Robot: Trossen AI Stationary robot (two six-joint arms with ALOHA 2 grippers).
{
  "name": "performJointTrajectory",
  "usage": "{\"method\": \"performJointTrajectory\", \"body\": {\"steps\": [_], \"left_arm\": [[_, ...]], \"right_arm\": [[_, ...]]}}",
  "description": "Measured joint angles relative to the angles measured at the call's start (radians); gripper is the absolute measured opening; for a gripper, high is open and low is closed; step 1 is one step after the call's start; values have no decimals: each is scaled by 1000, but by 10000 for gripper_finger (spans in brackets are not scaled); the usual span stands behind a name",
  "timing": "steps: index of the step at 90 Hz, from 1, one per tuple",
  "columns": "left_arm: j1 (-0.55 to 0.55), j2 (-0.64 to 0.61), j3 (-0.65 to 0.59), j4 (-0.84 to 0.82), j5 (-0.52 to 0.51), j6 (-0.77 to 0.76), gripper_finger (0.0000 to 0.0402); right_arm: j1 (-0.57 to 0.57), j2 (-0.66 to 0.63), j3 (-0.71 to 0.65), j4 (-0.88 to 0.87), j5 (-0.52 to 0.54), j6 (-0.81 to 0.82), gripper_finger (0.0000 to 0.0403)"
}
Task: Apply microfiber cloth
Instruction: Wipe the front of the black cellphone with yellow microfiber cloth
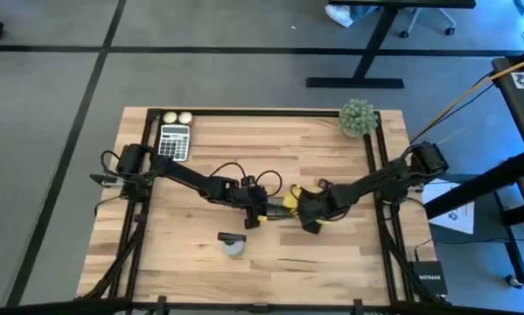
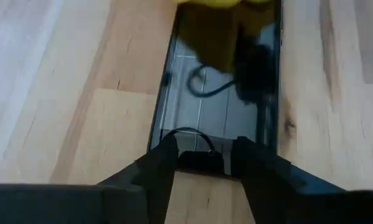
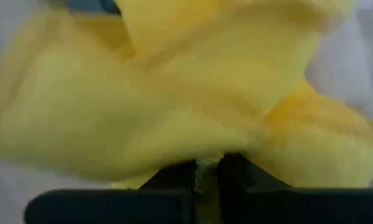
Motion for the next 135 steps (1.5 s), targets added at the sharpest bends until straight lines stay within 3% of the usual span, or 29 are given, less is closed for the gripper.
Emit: {"method": "performJointTrajectory", "body": {"steps": [12, 26, 37, 47, 71, 79, 88, 100, 110, 126, 135], "left_arm": [[1, 1, -1, 3, 0, -4, 153], [1, 2, -1, 7, 0, -5, 153], [1, 2, -2, 9, 0, -6, 153], [1, 2, -2, 14, 0, -7, 153], [1, 2, -1, 20, 0, -7, 153], [1, 2, -2, 19, 0, -6, 153], [1, 2, -2, 20, 0, -4, 153], [1, 2, -2, 20, 0, -2, 153], [1, -1, -2, 19, 0, 5, 153], [1, -1, -2, 19, 0, 13, 153], [1, -1, -2, 21, 0, 20, 153]], "right_arm": [[-1, -48, 8, 242, 112, -53, 10], [-20, 46, 11, 526, 74, -153, 10], [-22, 165, 8, 527, 12, -146, 10], [-16, 194, 20, 450, -9, -91, 10], [40, 43, 9, 117, -45, -25, 10], [41, -20, 18, 141, 2, -22, 10], [39, -72, 26, 242, 151, -69, 10], [35, -75, -14, 484, 334, -156, 10], [30, -75, -141, 788, 405, -174, 10], [46, -53, -426, 1474, 639, -174, 10], [45, 18, -518, 1777, 691, -212, 10]]}}
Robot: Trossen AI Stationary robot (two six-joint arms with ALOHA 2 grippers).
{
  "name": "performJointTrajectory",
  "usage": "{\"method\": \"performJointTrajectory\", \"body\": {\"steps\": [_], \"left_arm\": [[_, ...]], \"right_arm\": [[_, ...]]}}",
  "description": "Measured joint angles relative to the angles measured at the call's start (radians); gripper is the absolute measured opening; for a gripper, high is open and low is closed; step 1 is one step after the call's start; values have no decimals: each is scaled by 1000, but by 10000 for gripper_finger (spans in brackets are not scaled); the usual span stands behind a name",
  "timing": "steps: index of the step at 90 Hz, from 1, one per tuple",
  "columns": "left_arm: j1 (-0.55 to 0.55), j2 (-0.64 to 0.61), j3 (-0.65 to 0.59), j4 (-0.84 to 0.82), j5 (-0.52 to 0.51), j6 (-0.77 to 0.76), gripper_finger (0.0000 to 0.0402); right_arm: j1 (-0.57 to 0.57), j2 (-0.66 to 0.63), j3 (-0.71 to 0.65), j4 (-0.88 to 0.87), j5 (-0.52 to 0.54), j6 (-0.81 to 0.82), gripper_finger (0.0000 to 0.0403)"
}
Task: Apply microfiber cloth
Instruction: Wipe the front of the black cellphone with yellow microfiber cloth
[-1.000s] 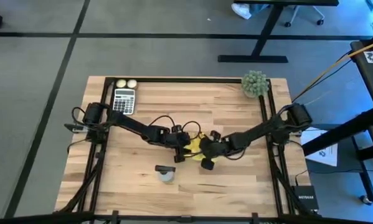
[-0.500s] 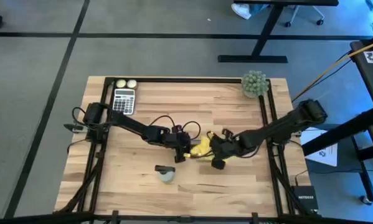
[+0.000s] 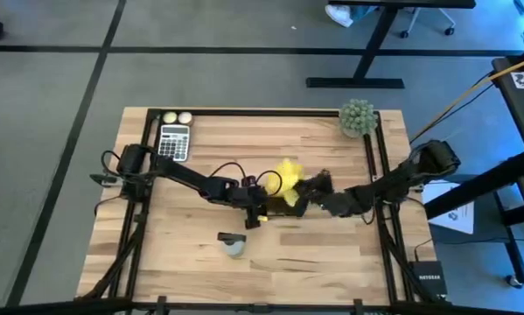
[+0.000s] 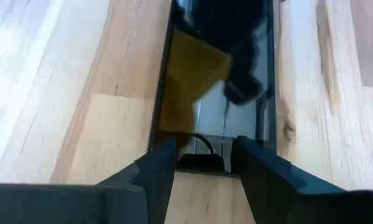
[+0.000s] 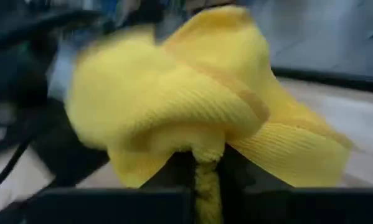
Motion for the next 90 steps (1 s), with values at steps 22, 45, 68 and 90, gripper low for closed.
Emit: {"method": "performJointTrajectory", "body": {"steps": [22, 45, 68, 90], "left_arm": [[0, 0, 0, 2, 1, -1, 153], [0, 0, 0, -1, 0, -2, 153], [0, 0, 0, -1, 0, -1, 153], [0, 0, 0, -1, 0, -3, 153]], "right_arm": [[0, 225, 102, 78, -125, -33, 10], [15, 342, 186, 15, -195, -79, 10], [94, 284, 174, -235, -243, -78, 38], [148, 116, 155, -635, -217, 92, 135]]}}
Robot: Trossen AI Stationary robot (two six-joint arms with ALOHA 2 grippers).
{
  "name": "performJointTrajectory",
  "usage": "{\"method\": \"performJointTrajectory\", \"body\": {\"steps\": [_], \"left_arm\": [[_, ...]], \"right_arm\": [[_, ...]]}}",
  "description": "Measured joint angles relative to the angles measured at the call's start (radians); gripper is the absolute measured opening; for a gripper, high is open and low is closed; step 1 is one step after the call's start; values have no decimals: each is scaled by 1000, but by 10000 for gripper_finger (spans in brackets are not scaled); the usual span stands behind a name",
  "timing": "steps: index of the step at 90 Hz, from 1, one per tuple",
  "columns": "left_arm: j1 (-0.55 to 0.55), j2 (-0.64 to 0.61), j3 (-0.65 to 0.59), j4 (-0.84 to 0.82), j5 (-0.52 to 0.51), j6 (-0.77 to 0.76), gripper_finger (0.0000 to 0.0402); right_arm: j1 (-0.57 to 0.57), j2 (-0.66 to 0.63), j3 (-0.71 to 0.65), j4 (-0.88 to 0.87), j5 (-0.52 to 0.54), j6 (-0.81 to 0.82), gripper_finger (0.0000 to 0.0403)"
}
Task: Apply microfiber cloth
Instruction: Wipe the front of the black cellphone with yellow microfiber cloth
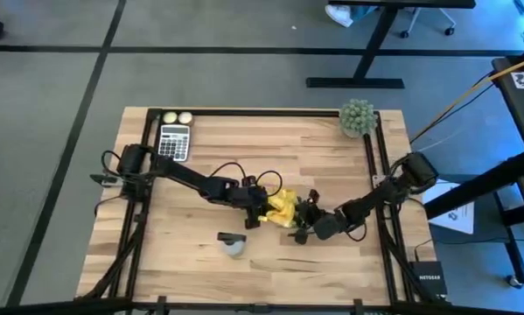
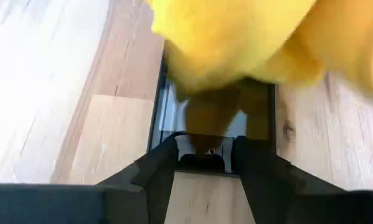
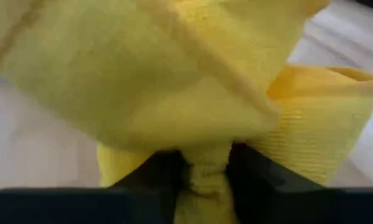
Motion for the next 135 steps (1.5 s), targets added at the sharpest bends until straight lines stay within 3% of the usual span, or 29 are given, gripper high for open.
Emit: {"method": "performJointTrajectory", "body": {"steps": [16, 29, 37, 48, 65, 84, 103, 116, 135], "left_arm": [[0, 0, 0, 1, 0, -1, 153], [0, 0, 0, 1, 0, -1, 153], [0, 0, 0, 2, 0, -1, 153], [0, 0, 0, 3, 0, -5, 153], [0, 0, -1, 16, 0, -10, 153], [0, 0, -1, 18, 5, -14, 153], [0, 0, 0, 15, 6, -13, 153], [-1, 0, -2, 0, 8, -15, 153], [0, 0, 2, -8, 17, -16, 153]], "right_arm": [[-5, -205, -1, -422, -230, 139, 190], [-4, -374, -1, -528, -349, 163, 201], [-4, -449, -1, -485, -352, 161, 197], [-8, -474, 1, -367, -232, 63, 186], [-117, -343, 0, -296, -220, 11, 124], [-231, -120, 27, -78, -398, -56, 10], [-287, 63, 157, -62, -375, -132, 16], [-291, 166, 218, -66, -455, -155, 3], [-222, 153, 220, -165, -409, -92, 1]]}}
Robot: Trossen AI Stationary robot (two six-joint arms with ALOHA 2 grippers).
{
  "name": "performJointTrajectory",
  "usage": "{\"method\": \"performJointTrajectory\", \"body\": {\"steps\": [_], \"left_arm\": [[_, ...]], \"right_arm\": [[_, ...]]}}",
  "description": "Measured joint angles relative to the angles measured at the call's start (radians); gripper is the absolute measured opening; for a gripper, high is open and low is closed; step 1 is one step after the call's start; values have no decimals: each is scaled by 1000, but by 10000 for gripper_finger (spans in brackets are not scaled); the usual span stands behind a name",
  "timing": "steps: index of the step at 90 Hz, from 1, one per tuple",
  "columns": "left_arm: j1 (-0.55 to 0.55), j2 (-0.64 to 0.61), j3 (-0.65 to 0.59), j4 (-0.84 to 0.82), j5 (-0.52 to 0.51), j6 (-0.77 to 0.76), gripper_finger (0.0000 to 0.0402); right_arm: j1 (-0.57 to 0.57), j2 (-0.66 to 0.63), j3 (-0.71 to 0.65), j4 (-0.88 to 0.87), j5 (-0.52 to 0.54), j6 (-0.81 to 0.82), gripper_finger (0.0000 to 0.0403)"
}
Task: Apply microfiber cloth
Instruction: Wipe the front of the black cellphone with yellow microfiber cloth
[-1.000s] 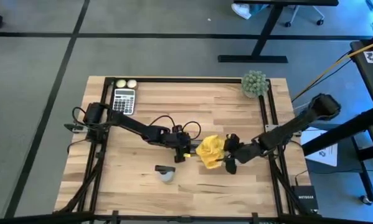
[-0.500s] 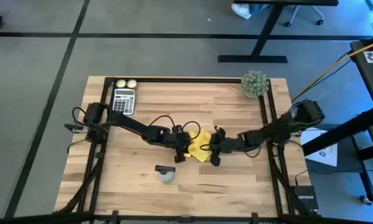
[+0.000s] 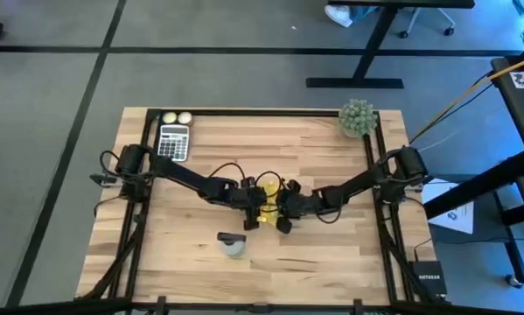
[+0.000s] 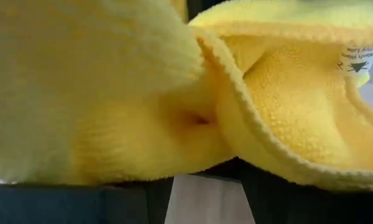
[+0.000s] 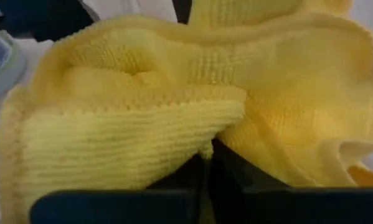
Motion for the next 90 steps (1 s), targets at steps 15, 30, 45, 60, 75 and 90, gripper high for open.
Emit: {"method": "performJointTrajectory", "body": {"steps": [15, 30, 45, 60, 75, 90], "left_arm": [[0, 0, 1, 1, 2, -4, 153], [0, 0, -1, 0, -3, -8, 153], [2, 0, -1, 5, -8, -9, 153], [2, 0, -4, 19, -5, -6, 153], [3, 0, -4, 24, 4, -7, 153], [3, 0, -4, 24, 7, -7, 153]], "right_arm": [[29, -73, -1, -163, -5, 5, 1], [47, -163, -1, -412, 4, 19, 1], [67, -261, -10, -615, 33, 43, 0], [68, -364, 20, -600, 153, 32, 0], [52, -369, 21, -303, 243, -65, 0], [1, -232, 18, -107, 209, -89, 0]]}}
